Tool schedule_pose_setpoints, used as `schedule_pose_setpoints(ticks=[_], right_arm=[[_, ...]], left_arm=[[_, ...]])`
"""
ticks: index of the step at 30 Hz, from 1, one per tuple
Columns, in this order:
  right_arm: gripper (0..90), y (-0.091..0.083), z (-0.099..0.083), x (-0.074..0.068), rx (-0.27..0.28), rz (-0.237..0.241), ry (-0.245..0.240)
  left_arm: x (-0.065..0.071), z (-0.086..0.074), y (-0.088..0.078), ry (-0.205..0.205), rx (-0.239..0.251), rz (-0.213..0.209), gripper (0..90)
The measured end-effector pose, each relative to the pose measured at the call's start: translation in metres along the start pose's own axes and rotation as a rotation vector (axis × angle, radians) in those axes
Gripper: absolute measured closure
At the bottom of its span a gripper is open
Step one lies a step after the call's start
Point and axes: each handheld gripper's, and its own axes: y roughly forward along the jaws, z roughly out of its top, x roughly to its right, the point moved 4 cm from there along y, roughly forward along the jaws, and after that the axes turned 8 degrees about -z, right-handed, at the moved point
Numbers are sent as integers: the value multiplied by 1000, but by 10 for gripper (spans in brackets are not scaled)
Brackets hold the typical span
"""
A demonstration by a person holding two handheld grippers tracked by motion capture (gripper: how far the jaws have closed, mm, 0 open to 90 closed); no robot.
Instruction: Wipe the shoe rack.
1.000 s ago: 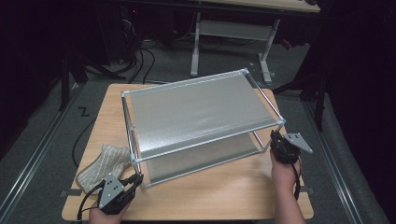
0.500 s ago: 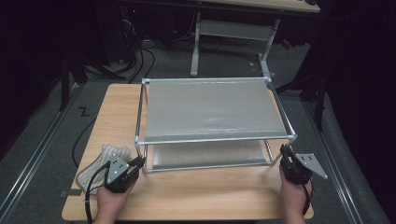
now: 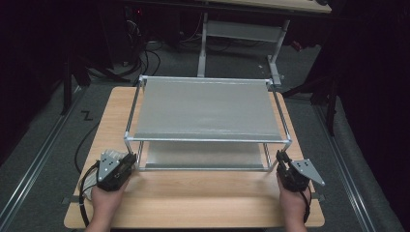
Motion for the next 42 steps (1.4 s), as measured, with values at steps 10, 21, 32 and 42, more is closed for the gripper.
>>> schedule_pose_setpoints(ticks=[10,21,32,42], right_arm=[[756,5,2,-5,-6,21,2],[479,-6,-5,-2,-22,4,-18],[251,-31,-21,-16,-88,67,-10],[128,-38,-34,-85,-124,248,-103]], left_arm=[[-5,1,4,-15,-6,21,796],[9,-4,-16,-27,-10,41,505],[76,-18,-13,88,-77,-119,406],[151,-40,9,290,-187,-340,290]])
